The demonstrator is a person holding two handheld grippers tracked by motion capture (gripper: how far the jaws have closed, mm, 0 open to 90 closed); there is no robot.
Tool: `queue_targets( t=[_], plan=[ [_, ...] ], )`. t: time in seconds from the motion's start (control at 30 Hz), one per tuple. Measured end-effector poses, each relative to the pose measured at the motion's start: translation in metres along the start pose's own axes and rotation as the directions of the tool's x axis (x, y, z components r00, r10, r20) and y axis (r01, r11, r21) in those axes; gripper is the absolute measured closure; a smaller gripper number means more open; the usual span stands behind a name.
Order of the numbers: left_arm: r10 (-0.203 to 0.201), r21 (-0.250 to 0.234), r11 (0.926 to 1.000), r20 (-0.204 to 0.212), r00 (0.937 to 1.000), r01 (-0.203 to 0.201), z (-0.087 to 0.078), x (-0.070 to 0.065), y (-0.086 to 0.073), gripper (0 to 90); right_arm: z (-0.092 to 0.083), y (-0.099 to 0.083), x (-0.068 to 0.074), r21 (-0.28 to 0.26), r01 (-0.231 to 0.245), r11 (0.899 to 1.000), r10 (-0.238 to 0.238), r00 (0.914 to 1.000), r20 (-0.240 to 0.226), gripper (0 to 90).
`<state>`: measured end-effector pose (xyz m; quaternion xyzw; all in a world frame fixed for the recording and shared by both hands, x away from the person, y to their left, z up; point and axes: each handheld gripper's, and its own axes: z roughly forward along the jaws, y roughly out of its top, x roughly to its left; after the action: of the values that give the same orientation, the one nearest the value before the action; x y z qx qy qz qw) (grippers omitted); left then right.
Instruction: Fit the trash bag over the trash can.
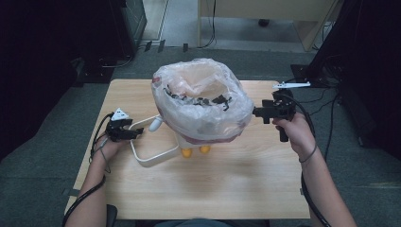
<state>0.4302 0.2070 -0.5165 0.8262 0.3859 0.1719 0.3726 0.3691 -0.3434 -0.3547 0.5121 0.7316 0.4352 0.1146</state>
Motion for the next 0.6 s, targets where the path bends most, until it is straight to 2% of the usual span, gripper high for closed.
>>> queue_targets(
  t=[0.1,0.3,0.6],
  plan=[
    [0.0,0.001,1.0,0.0,1.0,0.0,0.0,0.0,0.0,29.6,0.003,-0.007,0.0,-0.021,0.004,1.0,-0.004,0.9999,0.012,15.7],
    [0.0,0.0,1.0,0.0,1.0,0.0,0.0,0.0,0.0,29.6,0.01,-0.021,0.0,-0.026,-0.013,1.0,0.013,0.9999,-0.001,15.7],
    [0.0,0.001,1.0,0.0,1.0,0.0,0.0,0.0,0.0,29.6,0.026,-0.045,-0.005,-0.04,-0.02,0.999,0.021,0.9996,0.021,15.7]
  ],
)
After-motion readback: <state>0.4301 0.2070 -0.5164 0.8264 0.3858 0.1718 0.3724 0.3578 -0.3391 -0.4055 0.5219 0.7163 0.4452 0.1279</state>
